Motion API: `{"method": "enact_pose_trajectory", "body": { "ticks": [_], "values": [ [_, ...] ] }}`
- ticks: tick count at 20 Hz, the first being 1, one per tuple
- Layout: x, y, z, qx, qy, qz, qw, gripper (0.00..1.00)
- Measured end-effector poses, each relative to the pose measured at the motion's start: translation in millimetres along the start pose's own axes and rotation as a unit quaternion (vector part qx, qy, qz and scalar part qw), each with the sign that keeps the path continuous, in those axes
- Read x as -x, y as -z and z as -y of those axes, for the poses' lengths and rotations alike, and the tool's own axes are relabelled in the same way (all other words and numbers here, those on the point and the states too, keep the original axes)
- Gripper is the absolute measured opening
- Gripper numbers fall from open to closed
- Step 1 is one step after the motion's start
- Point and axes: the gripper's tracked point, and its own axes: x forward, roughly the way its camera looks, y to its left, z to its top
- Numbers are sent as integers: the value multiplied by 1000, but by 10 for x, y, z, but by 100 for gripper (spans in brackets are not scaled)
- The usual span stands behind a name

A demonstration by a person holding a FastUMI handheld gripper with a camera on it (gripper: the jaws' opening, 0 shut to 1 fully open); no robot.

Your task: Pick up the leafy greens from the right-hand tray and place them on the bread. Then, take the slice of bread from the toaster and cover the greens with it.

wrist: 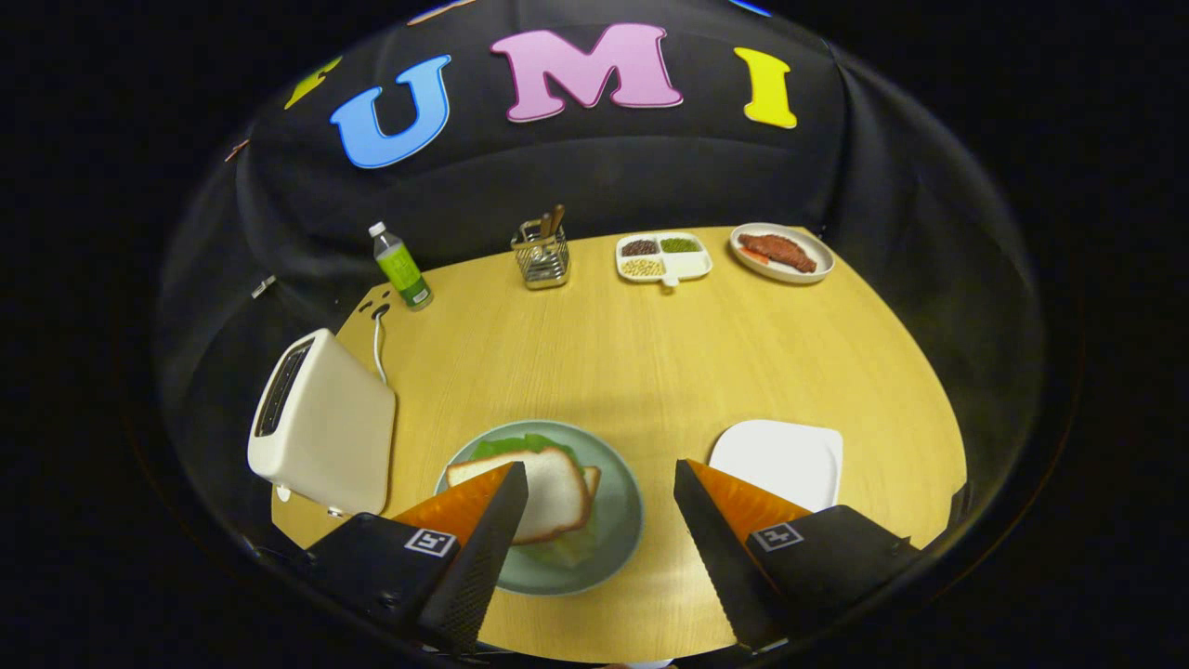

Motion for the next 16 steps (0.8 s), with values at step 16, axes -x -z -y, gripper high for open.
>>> {"method": "enact_pose_trajectory", "body": {
  "ticks": [16],
  "values": [
    [1585,-1672,267,29,41,272,961,98]
  ]
}}
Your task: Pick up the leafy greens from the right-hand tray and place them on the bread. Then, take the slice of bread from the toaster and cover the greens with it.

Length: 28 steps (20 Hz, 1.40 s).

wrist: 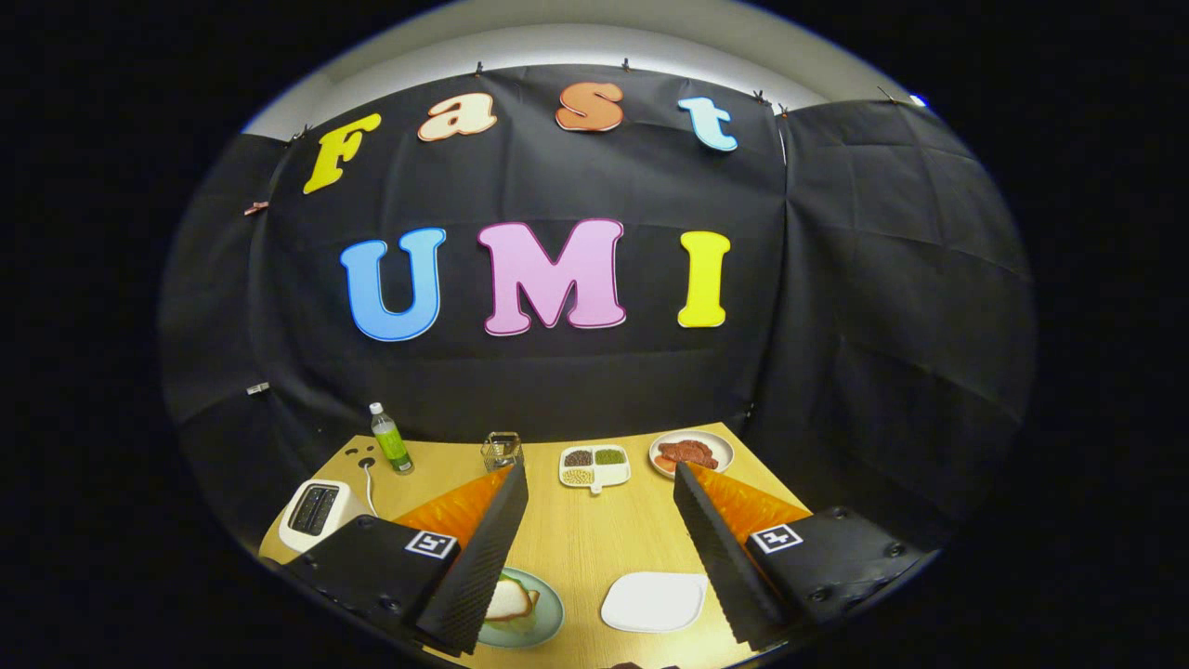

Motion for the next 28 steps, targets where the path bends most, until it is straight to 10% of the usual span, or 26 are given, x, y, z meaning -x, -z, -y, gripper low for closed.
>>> {"method": "enact_pose_trajectory", "body": {
  "ticks": [28],
  "values": [
    [60,-100,-376,24,-157,30,987,99]
  ]
}}
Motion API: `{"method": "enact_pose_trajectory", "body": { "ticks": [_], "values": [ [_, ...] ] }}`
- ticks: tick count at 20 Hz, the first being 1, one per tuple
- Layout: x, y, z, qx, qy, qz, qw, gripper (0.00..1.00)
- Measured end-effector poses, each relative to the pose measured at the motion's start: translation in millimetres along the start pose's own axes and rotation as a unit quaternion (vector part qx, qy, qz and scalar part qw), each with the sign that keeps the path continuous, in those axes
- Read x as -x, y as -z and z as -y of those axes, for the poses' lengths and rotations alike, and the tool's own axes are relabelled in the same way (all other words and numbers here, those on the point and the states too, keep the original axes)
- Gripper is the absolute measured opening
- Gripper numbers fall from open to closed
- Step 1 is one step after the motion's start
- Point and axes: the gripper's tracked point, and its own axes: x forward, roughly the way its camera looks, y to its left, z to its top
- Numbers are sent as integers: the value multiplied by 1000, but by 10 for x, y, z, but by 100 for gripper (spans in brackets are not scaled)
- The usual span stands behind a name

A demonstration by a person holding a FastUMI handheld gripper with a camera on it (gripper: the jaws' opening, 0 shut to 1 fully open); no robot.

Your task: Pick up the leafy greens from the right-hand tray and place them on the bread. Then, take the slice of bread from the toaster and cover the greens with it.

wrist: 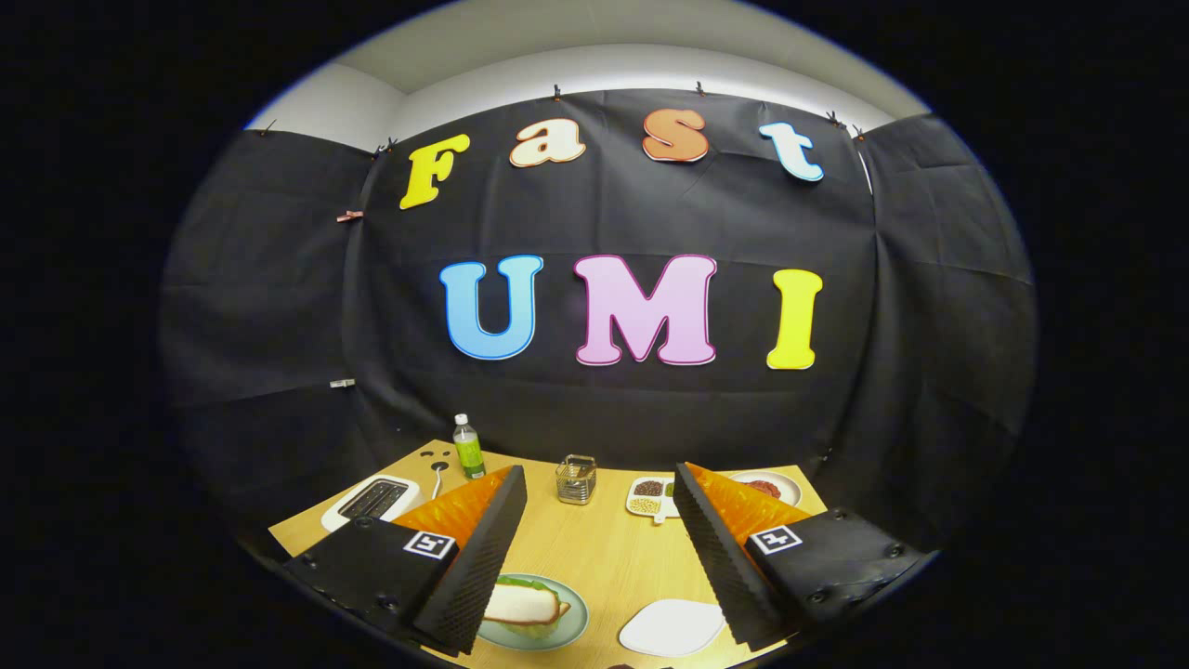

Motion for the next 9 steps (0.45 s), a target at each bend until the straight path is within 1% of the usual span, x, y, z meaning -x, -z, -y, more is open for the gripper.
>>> {"method": "enact_pose_trajectory", "body": {
  "ticks": [5,9],
  "values": [
    [-26,-47,-94,-3,-16,-2,1000,99],
    [-18,-45,-131,-4,-19,-4,1000,99]
  ]
}}
